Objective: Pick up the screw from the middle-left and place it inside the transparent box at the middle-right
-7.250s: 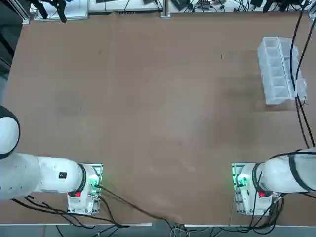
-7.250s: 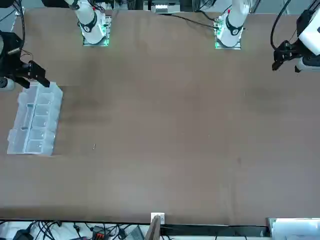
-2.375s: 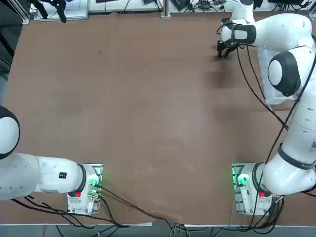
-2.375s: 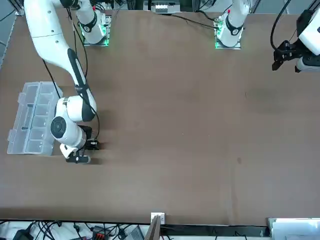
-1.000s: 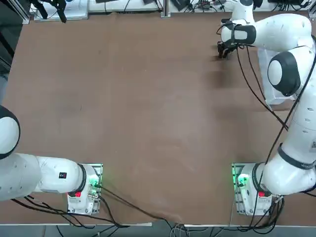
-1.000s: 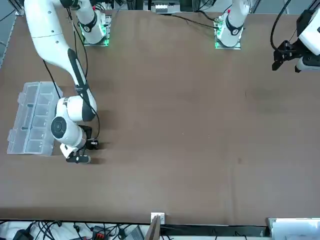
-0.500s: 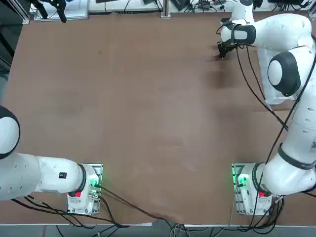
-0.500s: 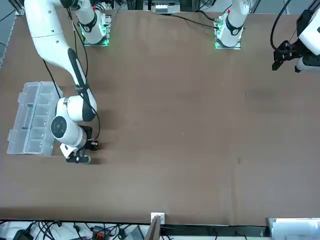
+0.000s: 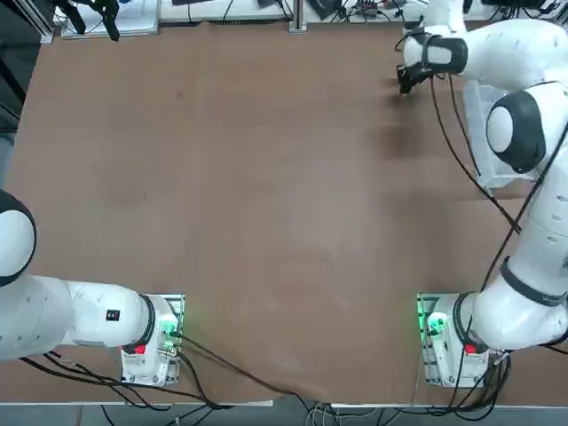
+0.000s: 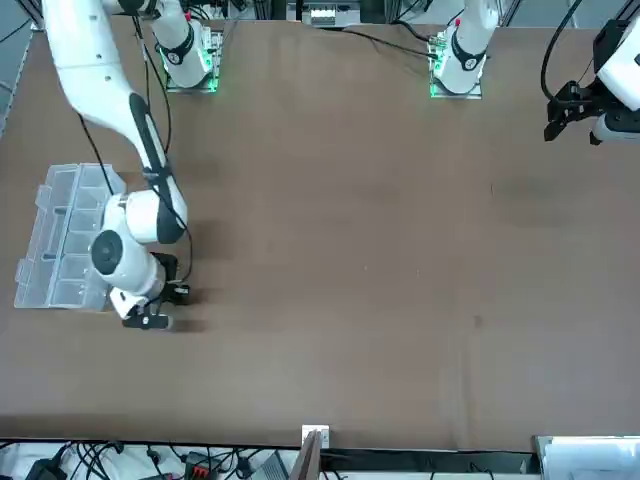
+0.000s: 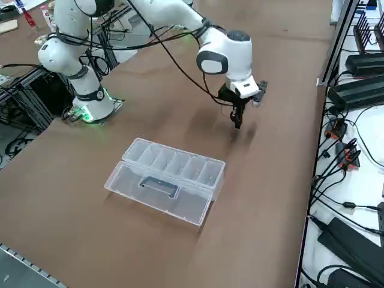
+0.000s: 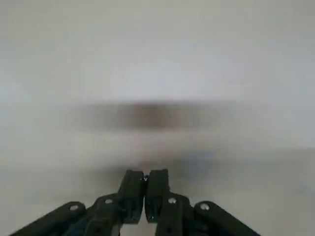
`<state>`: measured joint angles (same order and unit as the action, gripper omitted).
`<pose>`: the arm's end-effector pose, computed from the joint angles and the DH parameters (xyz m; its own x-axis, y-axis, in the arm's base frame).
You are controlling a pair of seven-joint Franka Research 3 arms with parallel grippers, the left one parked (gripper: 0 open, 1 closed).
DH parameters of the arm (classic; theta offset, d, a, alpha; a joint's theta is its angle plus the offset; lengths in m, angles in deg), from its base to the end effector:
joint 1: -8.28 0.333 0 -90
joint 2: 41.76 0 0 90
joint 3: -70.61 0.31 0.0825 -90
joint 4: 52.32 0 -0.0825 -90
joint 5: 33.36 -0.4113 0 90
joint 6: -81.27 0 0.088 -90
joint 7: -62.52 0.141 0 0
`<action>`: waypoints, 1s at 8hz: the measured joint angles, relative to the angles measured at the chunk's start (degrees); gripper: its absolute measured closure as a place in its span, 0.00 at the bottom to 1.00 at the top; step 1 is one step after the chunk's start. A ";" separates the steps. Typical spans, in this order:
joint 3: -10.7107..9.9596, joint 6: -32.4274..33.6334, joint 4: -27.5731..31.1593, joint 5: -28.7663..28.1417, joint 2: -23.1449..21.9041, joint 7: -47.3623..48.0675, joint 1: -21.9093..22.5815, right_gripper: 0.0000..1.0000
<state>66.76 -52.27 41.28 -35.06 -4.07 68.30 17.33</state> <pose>0.7086 0.0695 0.1819 0.9990 -0.0150 0.0426 -0.0156 -0.9998 0.0145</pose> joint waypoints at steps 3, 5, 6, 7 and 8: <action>-0.41 14.81 -0.25 0.05 -9.51 -12.48 -7.80 0.94; -0.49 18.98 0.59 0.07 -12.93 -25.57 -14.43 0.94; -0.48 19.19 1.68 0.08 -13.51 -31.40 -17.25 0.94; -0.48 19.17 2.85 0.08 -13.55 -35.92 -19.70 0.94; -0.47 19.11 4.02 0.08 -13.55 -39.18 -21.74 0.94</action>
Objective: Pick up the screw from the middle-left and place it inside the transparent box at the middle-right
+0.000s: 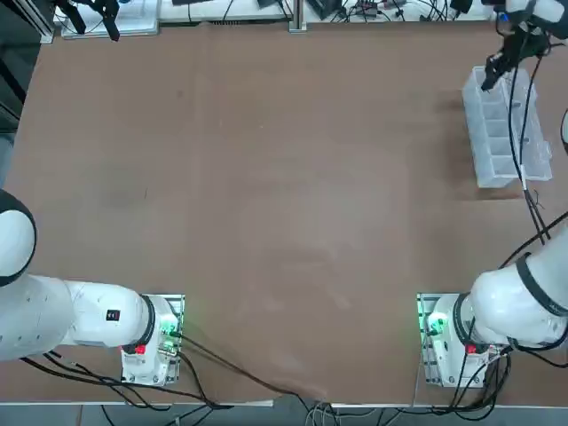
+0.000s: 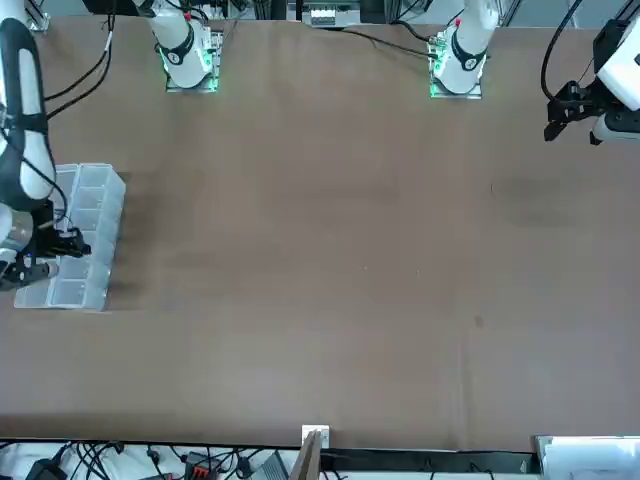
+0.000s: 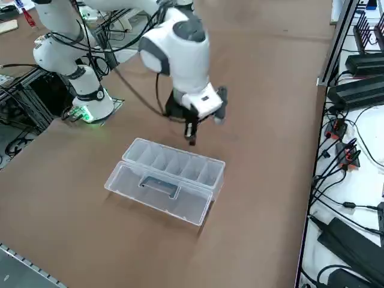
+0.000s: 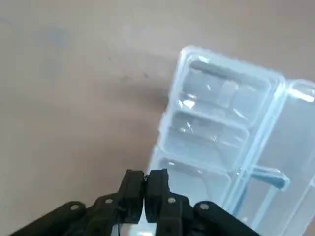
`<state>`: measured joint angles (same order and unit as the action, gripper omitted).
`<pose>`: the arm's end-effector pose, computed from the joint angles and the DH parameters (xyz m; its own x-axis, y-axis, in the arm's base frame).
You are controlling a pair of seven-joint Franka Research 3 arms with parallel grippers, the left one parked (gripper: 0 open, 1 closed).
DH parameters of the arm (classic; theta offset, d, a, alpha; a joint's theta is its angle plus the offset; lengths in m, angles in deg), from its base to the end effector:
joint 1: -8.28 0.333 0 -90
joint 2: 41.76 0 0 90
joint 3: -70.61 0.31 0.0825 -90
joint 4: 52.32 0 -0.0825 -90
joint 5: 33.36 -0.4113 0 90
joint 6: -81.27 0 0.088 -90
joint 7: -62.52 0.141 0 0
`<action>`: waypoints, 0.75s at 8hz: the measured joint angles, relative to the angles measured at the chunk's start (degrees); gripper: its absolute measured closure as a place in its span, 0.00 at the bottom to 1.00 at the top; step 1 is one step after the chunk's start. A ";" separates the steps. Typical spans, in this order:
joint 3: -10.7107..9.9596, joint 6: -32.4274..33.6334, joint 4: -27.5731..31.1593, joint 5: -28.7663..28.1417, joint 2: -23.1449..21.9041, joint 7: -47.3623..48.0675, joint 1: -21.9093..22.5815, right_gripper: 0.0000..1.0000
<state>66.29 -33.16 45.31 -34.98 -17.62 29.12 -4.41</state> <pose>0.6370 -0.1891 0.2853 0.9551 0.2755 -0.1093 0.2699 -0.9608 -0.0640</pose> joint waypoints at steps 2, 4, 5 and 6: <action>-0.04 -0.20 1.82 0.58 -0.12 -3.63 -1.91 0.94; -0.07 -2.06 3.55 2.95 -0.29 -5.56 -3.39 0.94; -0.08 -4.08 4.77 3.92 -0.42 -6.10 -3.96 0.94; -0.07 -5.66 5.73 4.37 -0.44 -6.25 -4.20 0.94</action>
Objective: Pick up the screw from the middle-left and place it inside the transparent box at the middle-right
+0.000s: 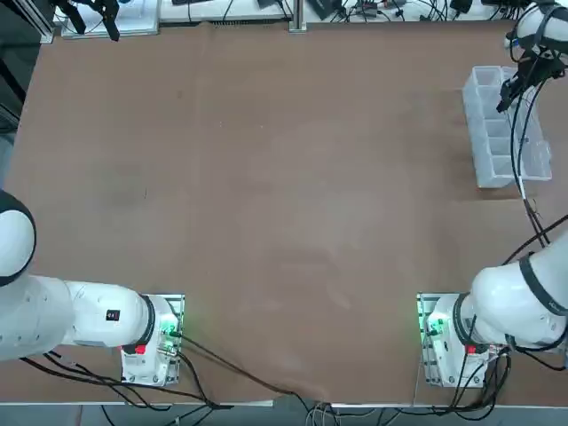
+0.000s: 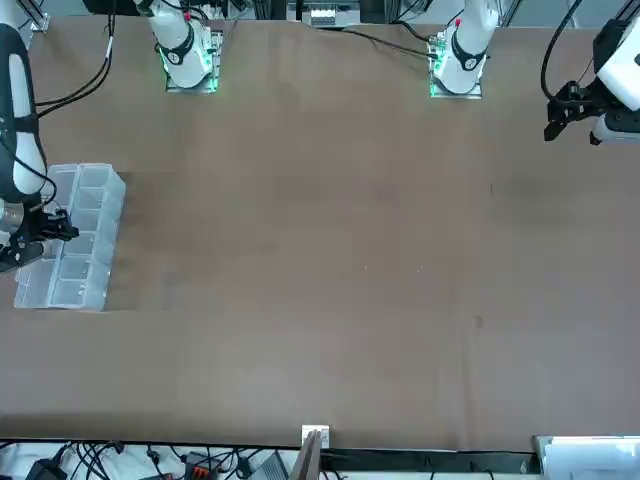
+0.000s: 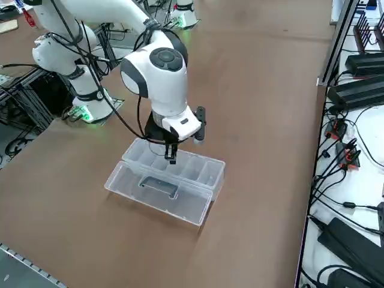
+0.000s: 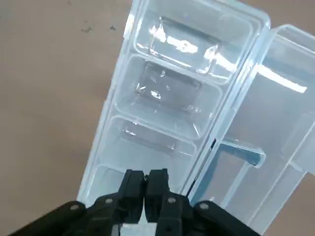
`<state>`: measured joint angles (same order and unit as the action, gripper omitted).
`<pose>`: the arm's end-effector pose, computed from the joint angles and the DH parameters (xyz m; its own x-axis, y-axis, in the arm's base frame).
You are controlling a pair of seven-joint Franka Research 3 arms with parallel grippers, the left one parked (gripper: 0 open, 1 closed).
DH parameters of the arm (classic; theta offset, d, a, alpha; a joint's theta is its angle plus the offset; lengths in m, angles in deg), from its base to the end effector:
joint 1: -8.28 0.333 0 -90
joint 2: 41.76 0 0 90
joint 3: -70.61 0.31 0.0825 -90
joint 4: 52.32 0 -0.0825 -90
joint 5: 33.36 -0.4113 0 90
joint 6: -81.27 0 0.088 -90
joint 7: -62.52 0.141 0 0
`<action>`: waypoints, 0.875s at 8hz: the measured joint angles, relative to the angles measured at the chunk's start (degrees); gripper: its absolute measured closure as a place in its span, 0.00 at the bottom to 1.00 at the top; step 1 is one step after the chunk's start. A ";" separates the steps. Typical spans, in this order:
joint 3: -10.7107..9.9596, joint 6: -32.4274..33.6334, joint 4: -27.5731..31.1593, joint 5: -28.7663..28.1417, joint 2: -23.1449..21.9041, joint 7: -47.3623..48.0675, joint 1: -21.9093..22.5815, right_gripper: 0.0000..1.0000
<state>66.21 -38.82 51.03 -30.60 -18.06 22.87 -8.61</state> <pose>0.6035 -0.2374 0.2520 0.9293 0.3428 -0.1375 0.3428 -0.9391 -0.0241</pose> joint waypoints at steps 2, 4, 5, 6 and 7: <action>0.14 -1.33 0.42 0.05 -0.01 -0.01 -0.01 0.94; 0.19 -3.26 0.69 0.06 0.00 -0.01 -0.02 0.94; 0.19 -3.95 0.94 0.05 0.07 -0.01 -0.02 0.94; 0.19 -4.34 1.03 0.05 0.18 -0.01 -0.02 0.94; 0.19 -4.48 1.03 0.05 0.37 -0.01 -0.04 0.93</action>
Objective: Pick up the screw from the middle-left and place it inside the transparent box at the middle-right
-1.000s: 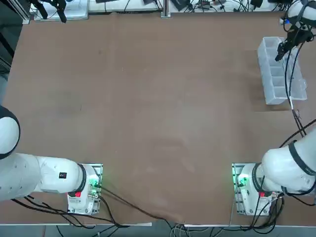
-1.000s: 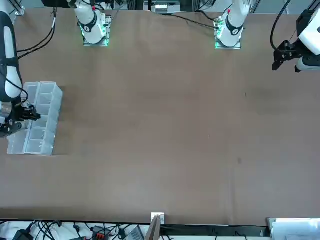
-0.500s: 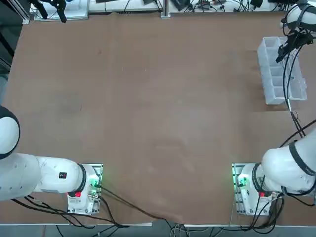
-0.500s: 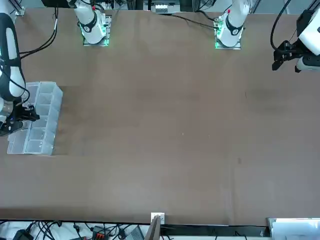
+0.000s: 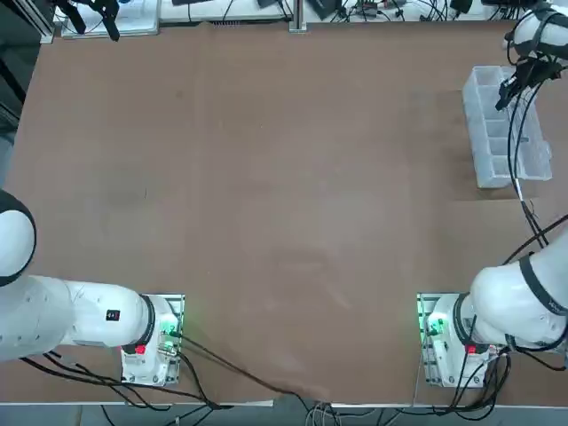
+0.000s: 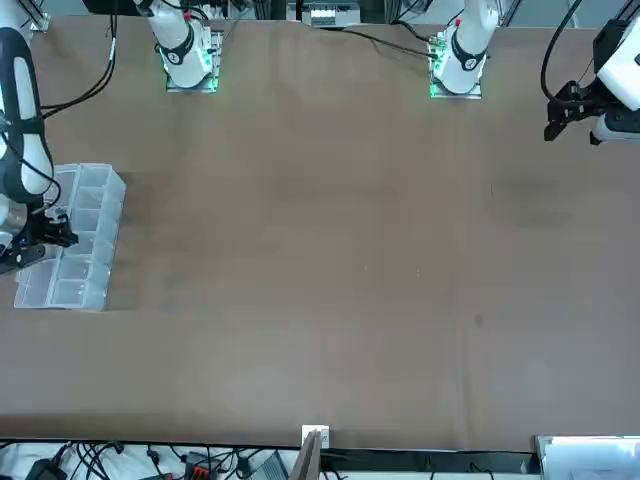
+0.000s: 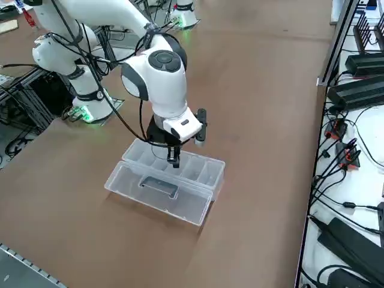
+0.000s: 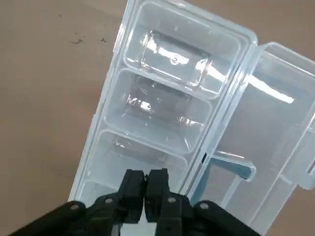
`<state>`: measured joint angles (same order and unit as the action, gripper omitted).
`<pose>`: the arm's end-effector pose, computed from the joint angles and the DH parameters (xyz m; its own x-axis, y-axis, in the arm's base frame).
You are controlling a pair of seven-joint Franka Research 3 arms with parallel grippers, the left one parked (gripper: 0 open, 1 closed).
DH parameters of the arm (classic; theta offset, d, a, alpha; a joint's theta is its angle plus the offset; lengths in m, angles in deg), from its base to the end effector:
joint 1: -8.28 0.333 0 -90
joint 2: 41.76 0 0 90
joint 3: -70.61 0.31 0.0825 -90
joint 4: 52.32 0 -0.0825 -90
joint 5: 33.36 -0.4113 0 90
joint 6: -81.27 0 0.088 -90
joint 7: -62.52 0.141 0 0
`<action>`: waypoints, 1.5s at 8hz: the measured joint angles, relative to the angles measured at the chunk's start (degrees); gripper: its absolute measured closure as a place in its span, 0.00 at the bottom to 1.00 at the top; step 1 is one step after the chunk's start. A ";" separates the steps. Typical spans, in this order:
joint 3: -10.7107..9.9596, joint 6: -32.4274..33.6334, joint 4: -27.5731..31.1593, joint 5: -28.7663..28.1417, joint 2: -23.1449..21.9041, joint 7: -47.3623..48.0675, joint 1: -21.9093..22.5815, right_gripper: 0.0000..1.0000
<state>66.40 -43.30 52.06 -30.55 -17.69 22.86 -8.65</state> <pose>0.6090 -0.2373 0.2455 0.9325 0.3482 -0.0959 0.3506 -0.9365 0.0092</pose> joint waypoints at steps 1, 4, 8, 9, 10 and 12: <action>0.00 -0.15 0.00 0.00 0.17 0.01 -0.04 0.85; 0.00 -0.47 -0.25 0.00 0.27 0.05 -0.09 0.42; 0.50 4.17 -5.67 -0.42 -1.58 0.35 0.04 0.00; 0.87 8.84 -8.62 -1.79 -3.07 1.27 0.13 0.00; 1.43 14.32 -11.95 -3.85 -4.67 1.99 0.31 0.00; 2.56 24.12 -18.60 -5.28 -7.76 6.95 2.59 0.00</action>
<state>68.96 -19.18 33.46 -35.83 -25.46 29.81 -6.06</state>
